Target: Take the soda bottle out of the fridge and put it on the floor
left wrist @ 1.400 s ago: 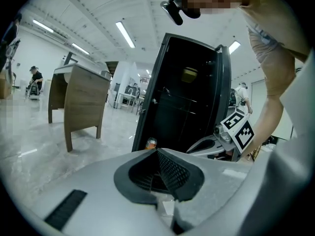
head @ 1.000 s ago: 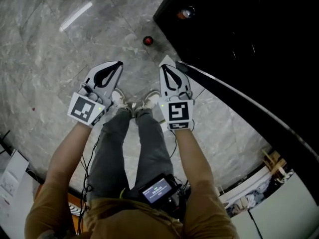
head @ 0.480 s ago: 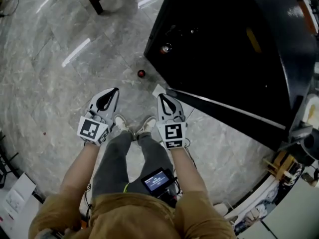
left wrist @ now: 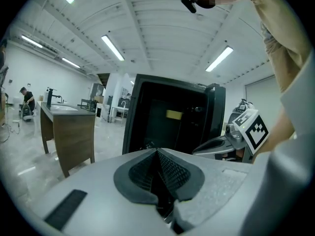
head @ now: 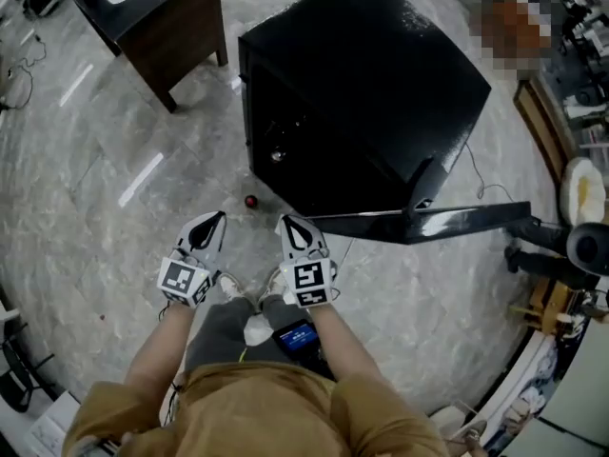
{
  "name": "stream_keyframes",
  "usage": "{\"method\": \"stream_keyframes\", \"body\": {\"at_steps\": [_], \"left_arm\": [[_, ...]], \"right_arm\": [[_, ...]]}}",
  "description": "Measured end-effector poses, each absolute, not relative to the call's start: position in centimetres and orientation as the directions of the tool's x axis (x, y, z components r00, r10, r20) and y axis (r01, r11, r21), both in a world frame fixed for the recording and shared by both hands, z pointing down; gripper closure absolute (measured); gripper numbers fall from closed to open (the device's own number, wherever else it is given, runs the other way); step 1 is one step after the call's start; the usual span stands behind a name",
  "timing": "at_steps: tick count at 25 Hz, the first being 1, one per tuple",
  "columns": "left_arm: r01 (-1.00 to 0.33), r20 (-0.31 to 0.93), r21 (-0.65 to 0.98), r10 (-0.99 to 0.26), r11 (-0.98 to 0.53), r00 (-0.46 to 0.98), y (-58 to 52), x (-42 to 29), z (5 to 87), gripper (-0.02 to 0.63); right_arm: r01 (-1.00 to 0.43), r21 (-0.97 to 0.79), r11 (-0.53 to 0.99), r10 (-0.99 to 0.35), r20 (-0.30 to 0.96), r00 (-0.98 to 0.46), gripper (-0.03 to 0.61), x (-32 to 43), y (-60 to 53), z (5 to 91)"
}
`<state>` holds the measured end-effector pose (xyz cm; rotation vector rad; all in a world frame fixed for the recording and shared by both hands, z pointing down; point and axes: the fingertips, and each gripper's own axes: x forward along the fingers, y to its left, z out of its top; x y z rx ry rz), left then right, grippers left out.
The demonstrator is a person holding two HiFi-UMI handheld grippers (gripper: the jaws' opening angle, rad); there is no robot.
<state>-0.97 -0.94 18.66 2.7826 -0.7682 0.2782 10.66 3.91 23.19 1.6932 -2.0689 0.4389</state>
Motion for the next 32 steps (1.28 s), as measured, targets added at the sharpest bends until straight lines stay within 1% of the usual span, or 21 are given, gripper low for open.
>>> {"method": "stream_keyframes", "body": {"at_steps": [6, 14, 19, 25, 32], "left_arm": [[-0.487, 0.199, 0.133, -0.458, -0.863, 0.866, 0.5, 2.5, 10.9, 0.612], [-0.435, 0.075, 0.125, -0.428, -0.892, 0.9, 1.9, 3.8, 2.8, 0.612], [-0.435, 0.033, 0.127, -0.435, -0.891, 0.9, 2.5, 3.3, 0.3, 0.612], [-0.439, 0.001, 0.124, -0.443, -0.89, 0.897, 3.2, 1.6, -1.8, 0.612], [-0.413, -0.046, 0.098, -0.419, -0.905, 0.907, 4.1, -0.2, -4.7, 0.612]], "right_arm": [[-0.987, 0.035, 0.16, -0.885, 0.448, -0.127, 0.577, 13.5, 6.2, 15.6], [-0.983, 0.069, 0.168, -0.933, 0.332, -0.136, 0.577, 14.0, 6.6, 8.3], [-0.981, 0.099, 0.165, -0.958, 0.255, -0.135, 0.577, 14.5, 7.7, 4.7], [-0.994, 0.072, 0.082, -0.986, 0.151, -0.071, 0.577, 16.3, 10.2, 0.5], [-0.999, 0.033, -0.029, -0.992, 0.12, 0.033, 0.577, 18.9, 12.8, -2.3]]}}
